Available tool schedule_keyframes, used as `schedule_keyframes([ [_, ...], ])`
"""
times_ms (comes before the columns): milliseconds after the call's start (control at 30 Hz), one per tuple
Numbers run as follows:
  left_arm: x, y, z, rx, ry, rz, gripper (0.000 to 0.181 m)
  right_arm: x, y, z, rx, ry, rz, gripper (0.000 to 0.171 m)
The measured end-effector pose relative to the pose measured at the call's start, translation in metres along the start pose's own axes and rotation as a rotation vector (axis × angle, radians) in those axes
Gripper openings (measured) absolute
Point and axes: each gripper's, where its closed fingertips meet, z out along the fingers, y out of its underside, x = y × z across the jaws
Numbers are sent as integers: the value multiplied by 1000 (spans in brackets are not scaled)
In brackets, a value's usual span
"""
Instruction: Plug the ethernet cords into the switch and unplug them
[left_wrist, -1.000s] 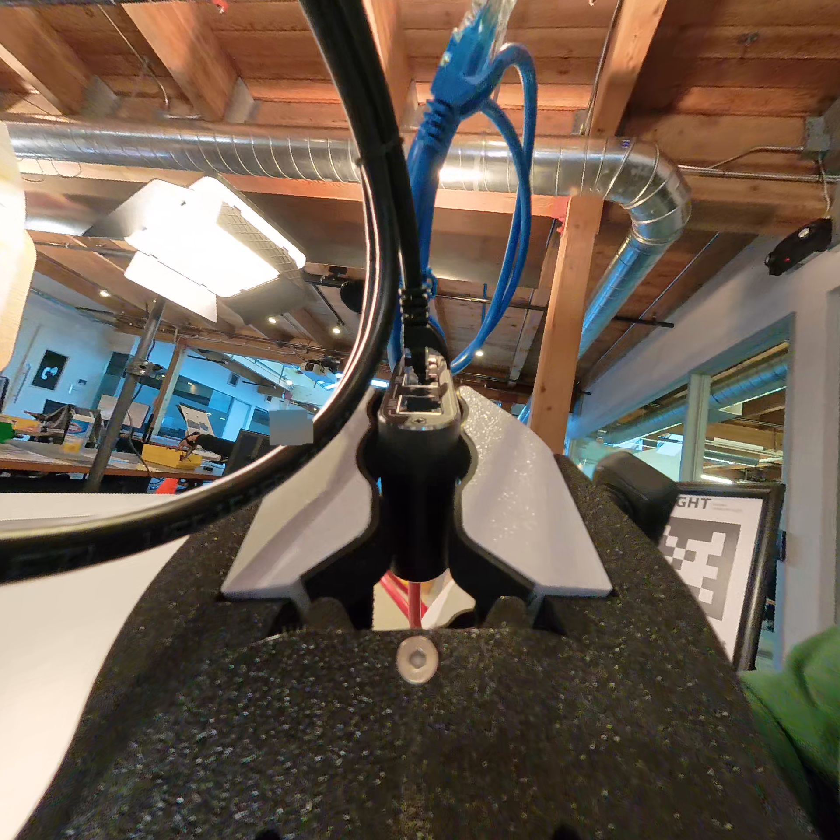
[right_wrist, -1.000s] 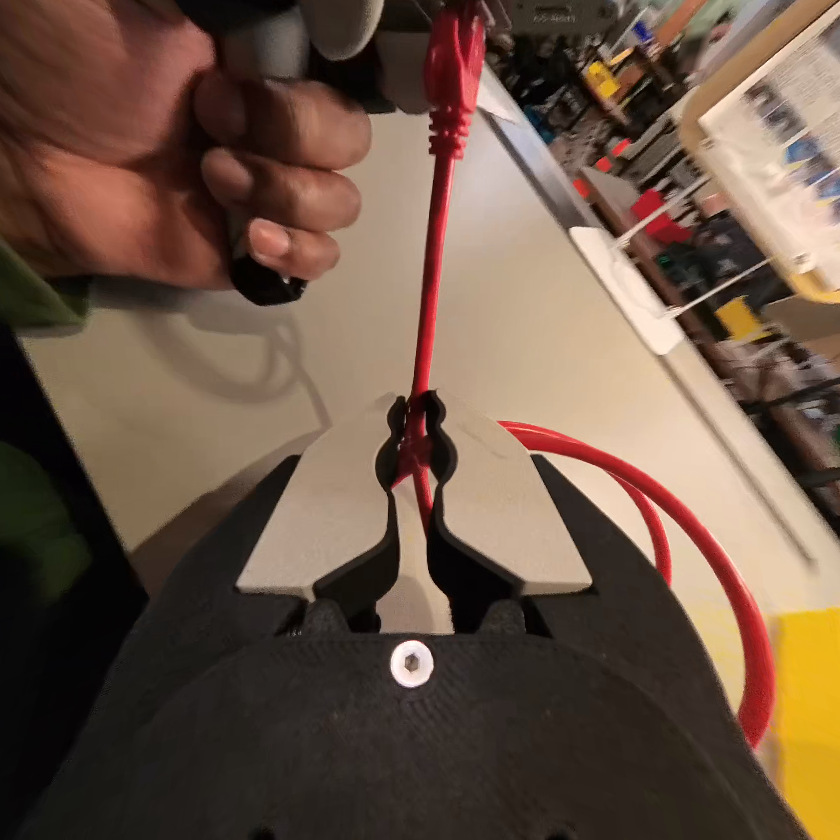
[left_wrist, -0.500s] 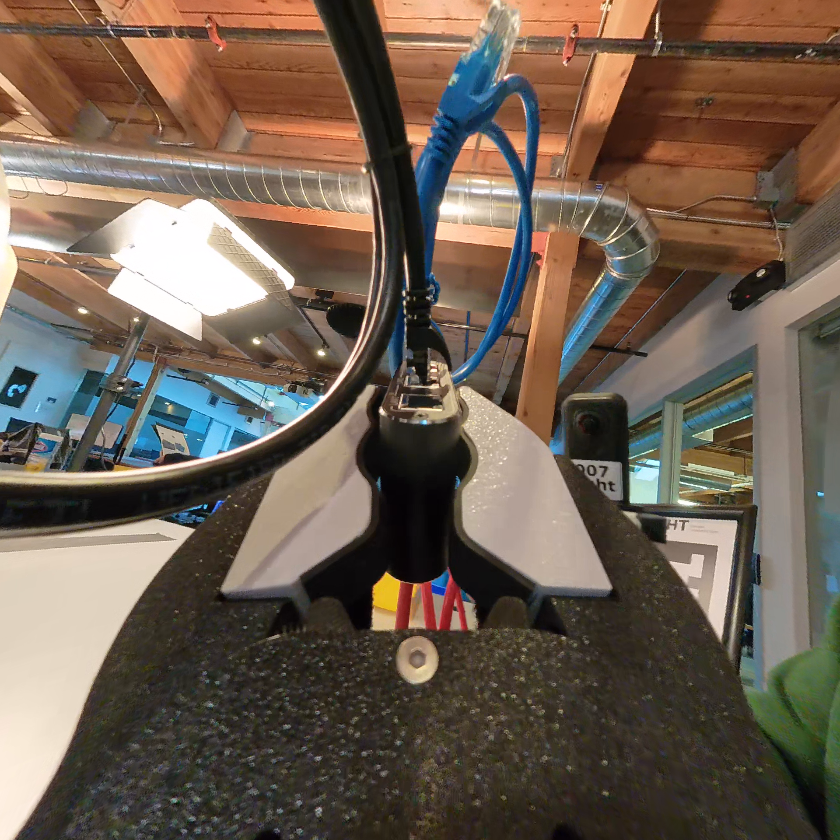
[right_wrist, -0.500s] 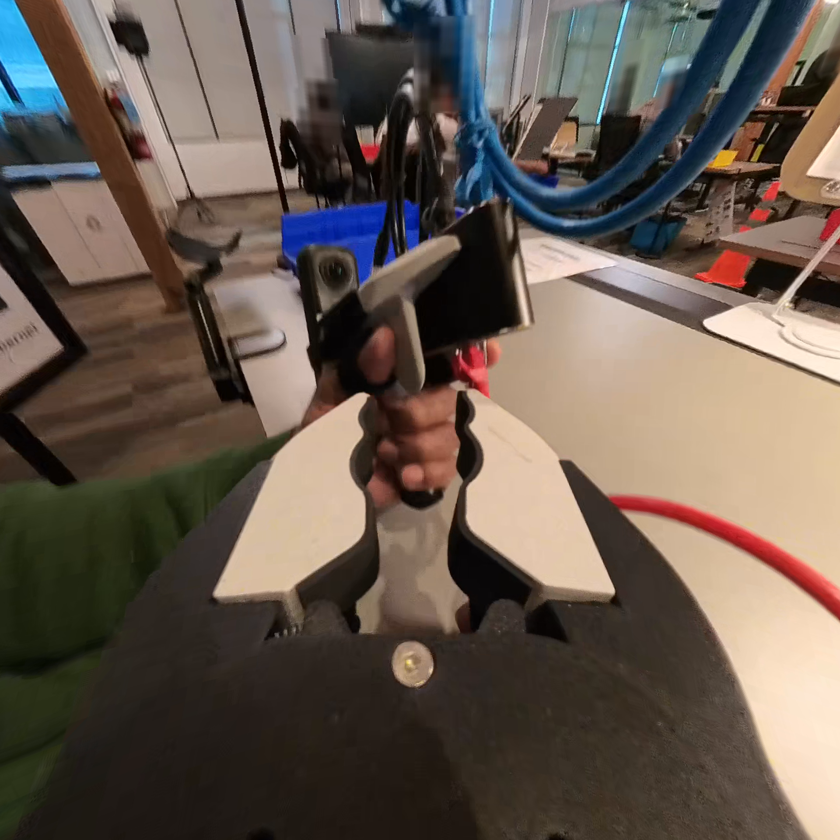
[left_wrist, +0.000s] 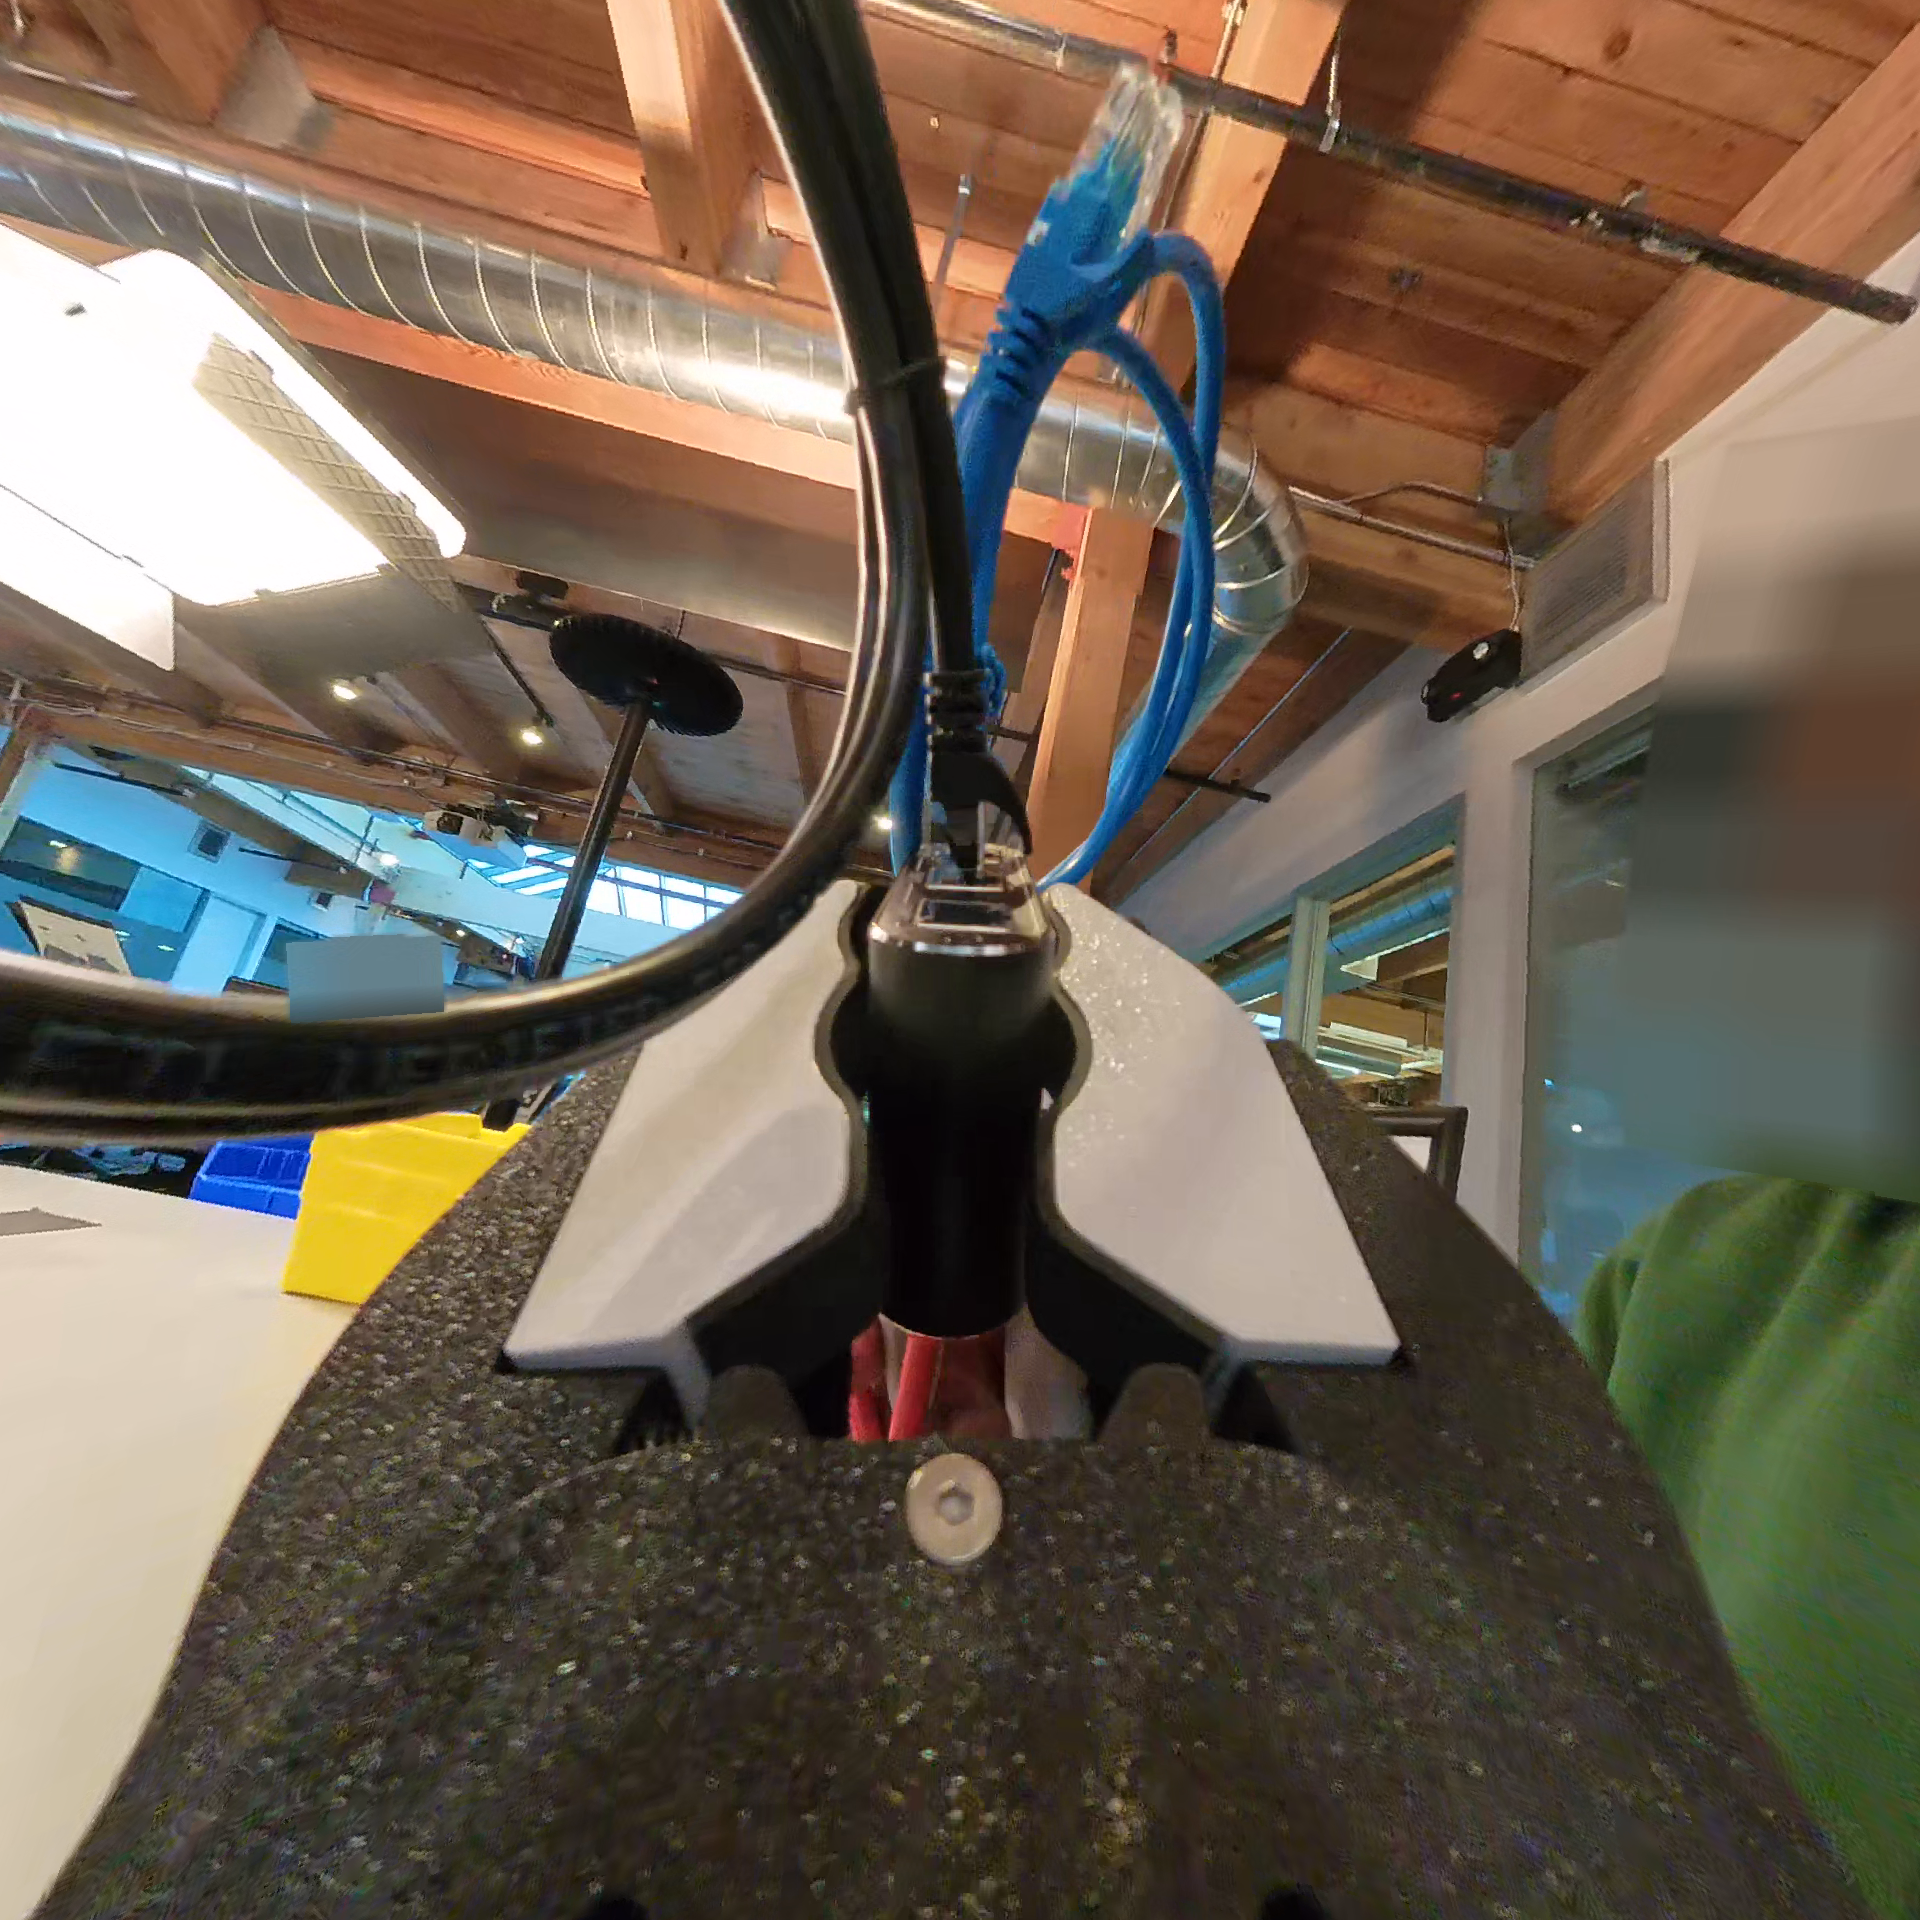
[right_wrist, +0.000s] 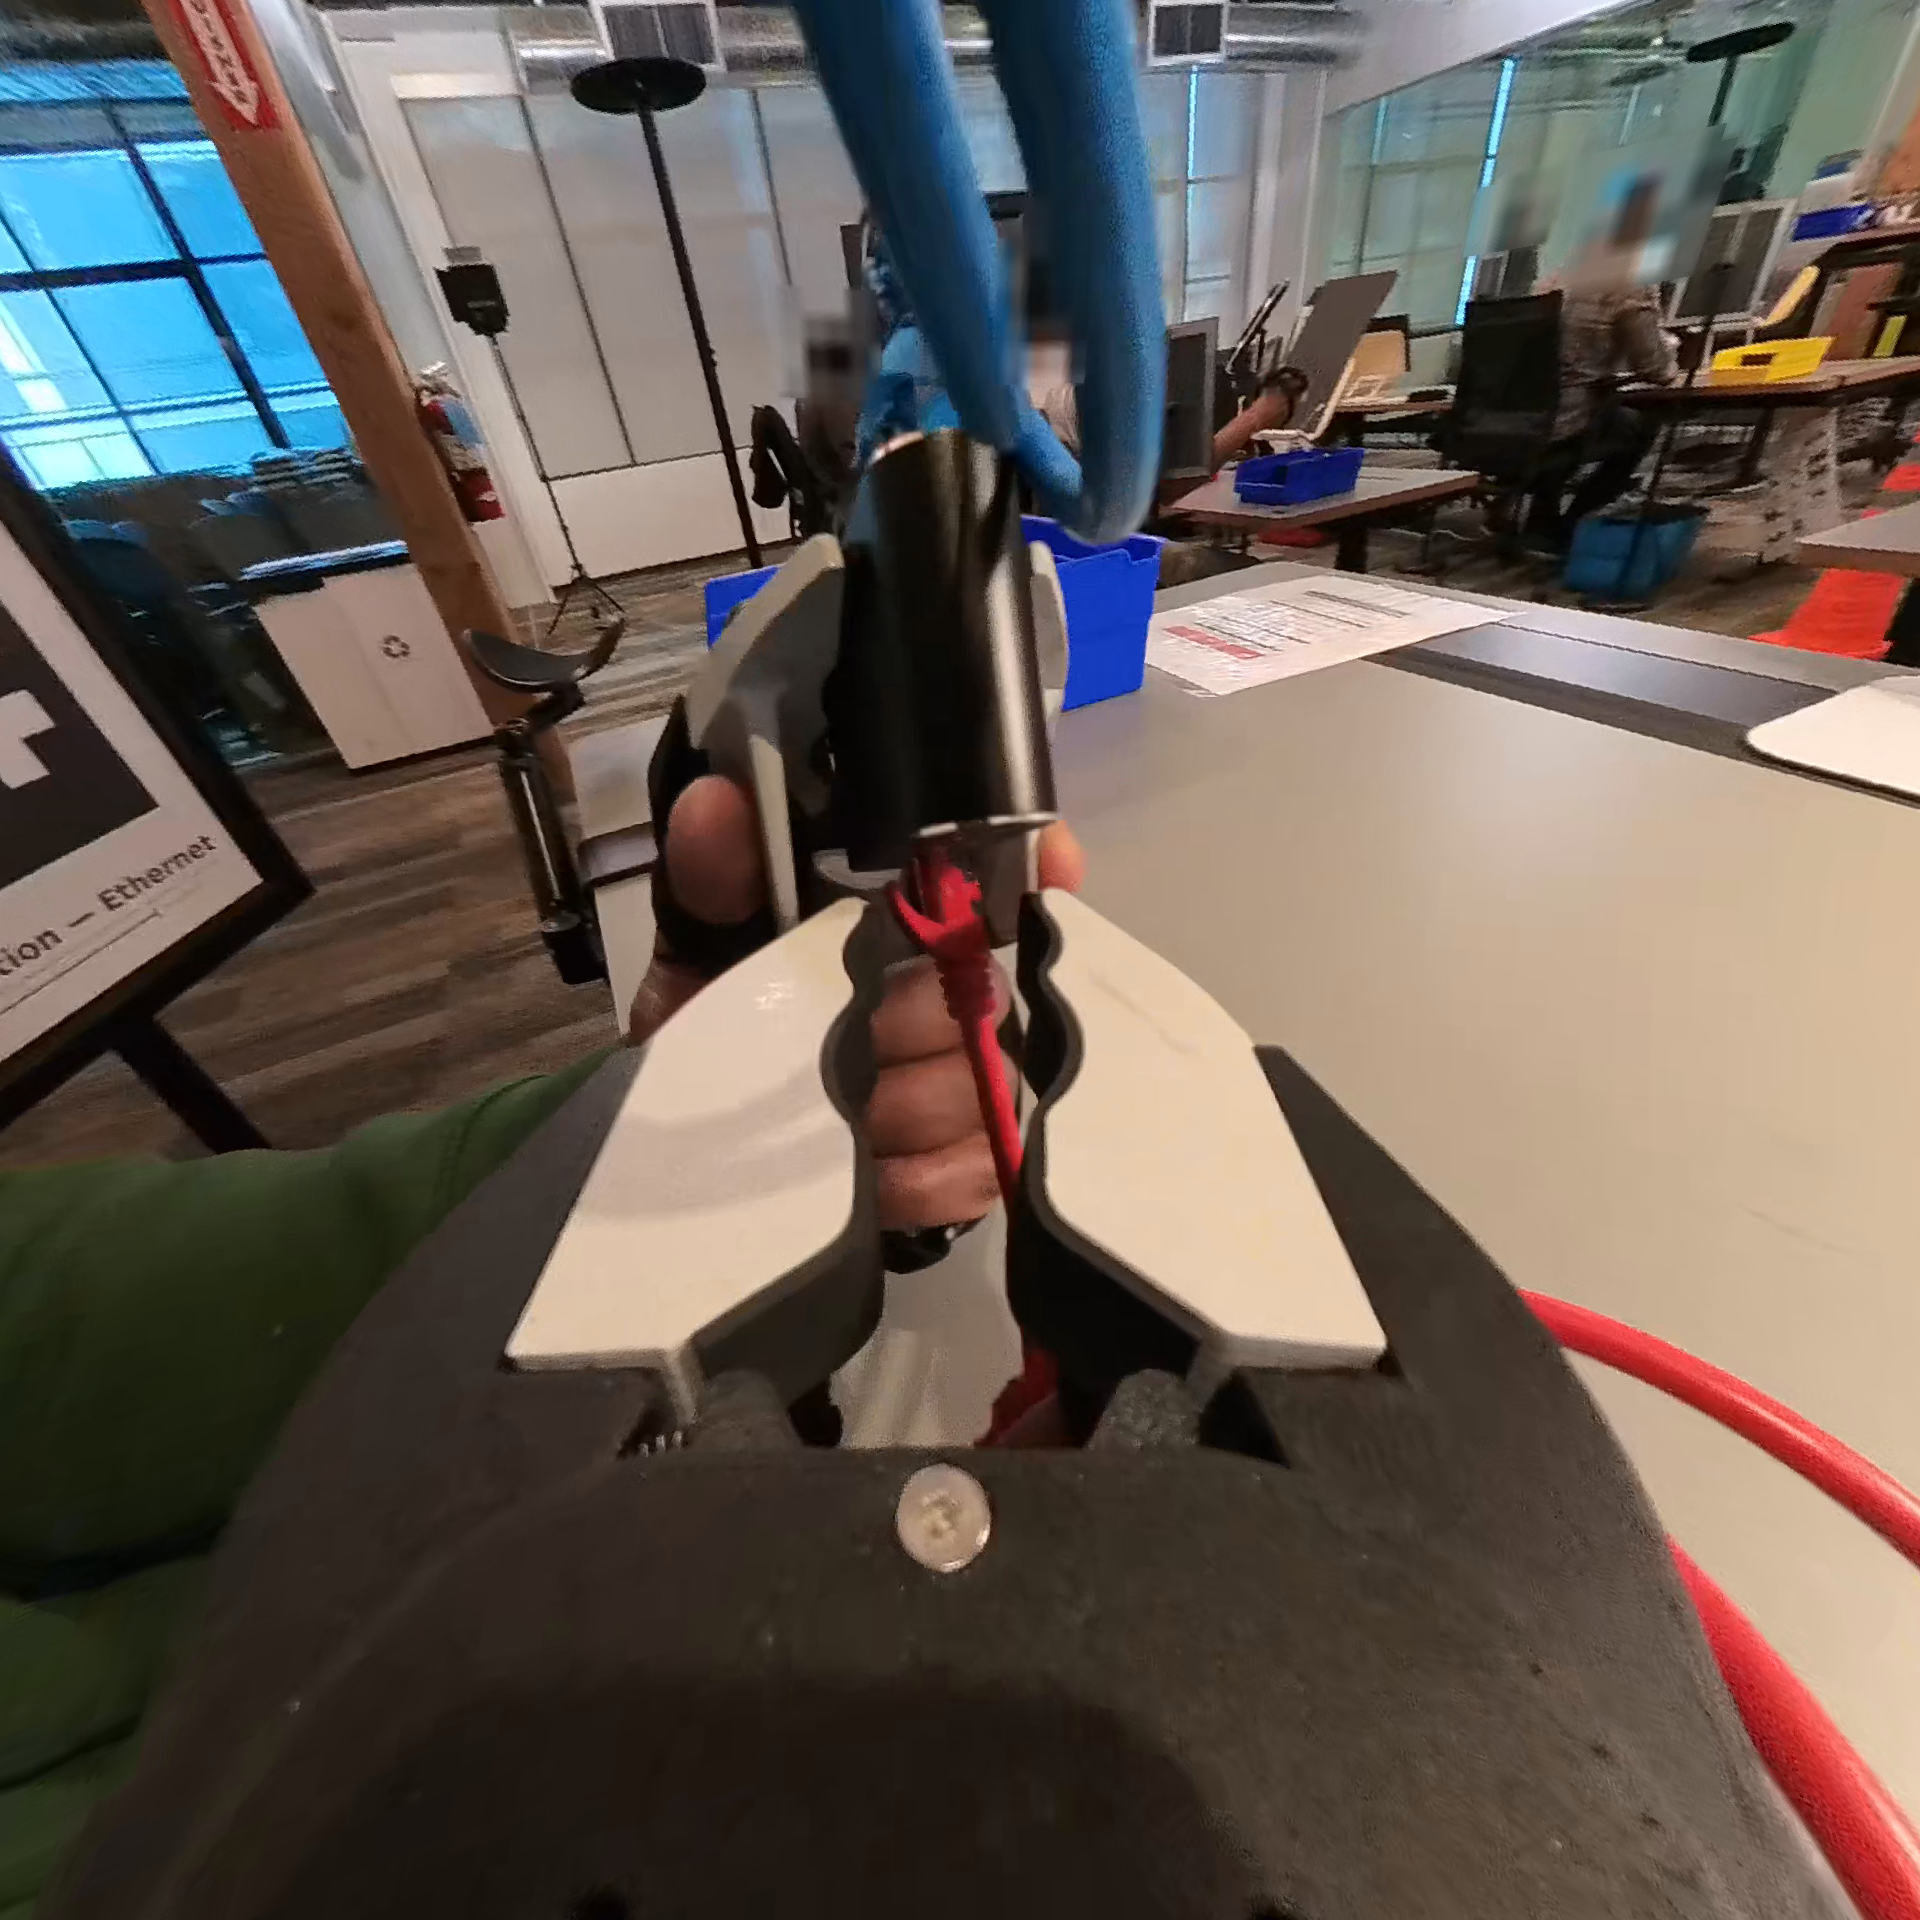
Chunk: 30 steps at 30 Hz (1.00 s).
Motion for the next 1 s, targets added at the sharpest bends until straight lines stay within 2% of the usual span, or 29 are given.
schedule_keyframes([
  [133, 2, 0, 0, 3, 13, -4, 28, -3, 5, 4, -17, 10, -24, 18],
  [433, 3, 0, 1, 7, 23, -17, 28, -6, 2, 6, 46, -31, 54, 18],
  [567, 1, 3, 2, -7, 15, -37, 28, -4, 3, 5, 45, -11, -13, 17],
  [667, -1, 11, 2, -84, -2, -44, 28, 0, 6, 1, 16, 27, -90, 16],
  [867, 4, 46, -5, -431, -13, 104, 38, 3, 17, -11, -104, 10, -225, 16],
  [1000, 10, 48, -5, -428, 0, 201, 34, 1, 14, -14, -126, 12, -284, 16],
])
